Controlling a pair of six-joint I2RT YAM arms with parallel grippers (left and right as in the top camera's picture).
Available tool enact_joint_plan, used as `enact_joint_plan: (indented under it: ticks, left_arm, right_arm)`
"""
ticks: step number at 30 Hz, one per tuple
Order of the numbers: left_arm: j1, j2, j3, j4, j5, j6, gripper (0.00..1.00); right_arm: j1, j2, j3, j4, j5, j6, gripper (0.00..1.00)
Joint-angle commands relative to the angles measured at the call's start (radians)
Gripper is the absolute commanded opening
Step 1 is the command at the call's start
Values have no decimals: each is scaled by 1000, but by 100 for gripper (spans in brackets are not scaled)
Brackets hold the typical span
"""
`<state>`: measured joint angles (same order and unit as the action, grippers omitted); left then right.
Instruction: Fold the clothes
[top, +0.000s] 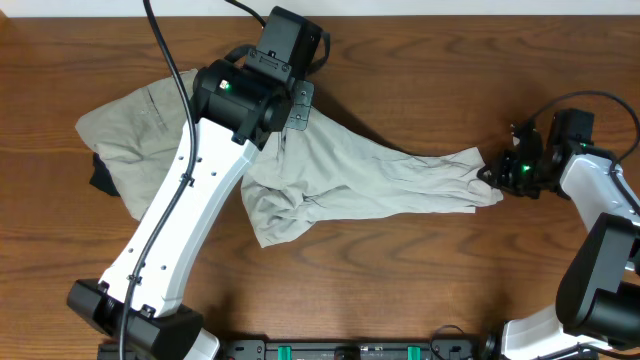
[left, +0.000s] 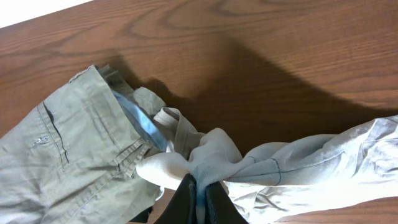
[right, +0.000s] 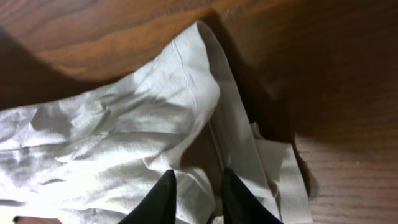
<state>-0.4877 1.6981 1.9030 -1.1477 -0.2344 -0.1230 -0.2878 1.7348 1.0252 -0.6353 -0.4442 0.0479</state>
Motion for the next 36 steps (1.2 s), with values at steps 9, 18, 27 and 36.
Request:
enact_joint_plan:
  ticks: [9, 18, 27, 36]
  left_arm:
    - [4, -2, -1, -3, 0, 6, 6]
    - [4, -4, -1, -2, -1, 6, 6]
    - [4, -48, 10, 10, -2, 25, 6]
    - [4, -162, 15, 47, -57, 26, 6]
  right_arm:
    - [48, 18, -8, -2, 8, -5, 8]
    - [-4, -80, 11, -3, -81, 0, 1]
    - [-163, -414, 41, 1, -219, 65, 1]
    - [-309, -439, 131, -40, -370, 105, 1]
